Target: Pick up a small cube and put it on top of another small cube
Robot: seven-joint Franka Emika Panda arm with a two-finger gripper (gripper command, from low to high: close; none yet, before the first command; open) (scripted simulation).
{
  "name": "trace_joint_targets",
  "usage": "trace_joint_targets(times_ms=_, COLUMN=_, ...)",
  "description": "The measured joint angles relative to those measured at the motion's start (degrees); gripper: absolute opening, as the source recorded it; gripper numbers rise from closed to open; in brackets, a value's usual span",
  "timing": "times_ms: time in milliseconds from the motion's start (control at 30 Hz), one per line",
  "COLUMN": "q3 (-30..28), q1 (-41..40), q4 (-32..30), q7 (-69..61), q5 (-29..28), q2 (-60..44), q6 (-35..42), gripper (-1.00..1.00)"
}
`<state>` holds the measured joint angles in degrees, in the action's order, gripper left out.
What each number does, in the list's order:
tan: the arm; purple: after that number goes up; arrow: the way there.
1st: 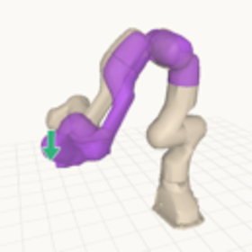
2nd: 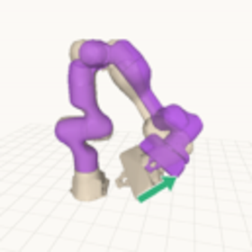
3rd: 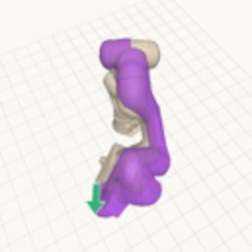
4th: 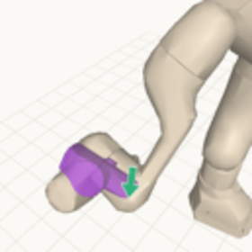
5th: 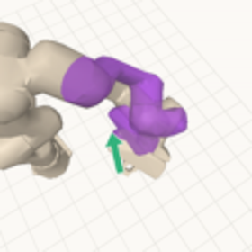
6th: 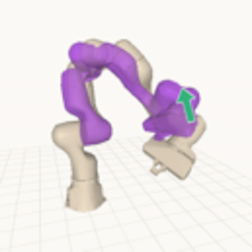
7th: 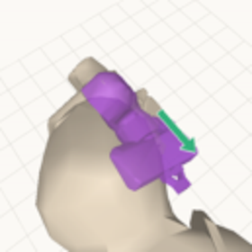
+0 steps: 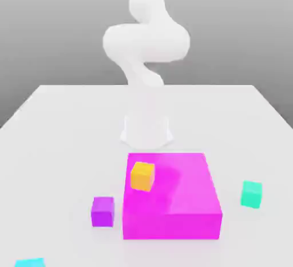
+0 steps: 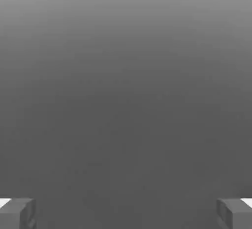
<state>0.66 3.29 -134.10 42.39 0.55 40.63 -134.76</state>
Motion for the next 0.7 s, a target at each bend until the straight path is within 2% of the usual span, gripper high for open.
trace_joint_targets(times_ms=467, q3=7.24, q1=16.35, q4=-13.1, q7=-18.41, q5=1.69, q2=-29.37, q6=-16.85, gripper=0.0)
trace_joint_targets(times_ms=700, q3=11.48, q1=23.87, q4=-19.56, q7=-23.46, q5=-3.11, q2=-44.09, q6=-25.17, gripper=0.0)
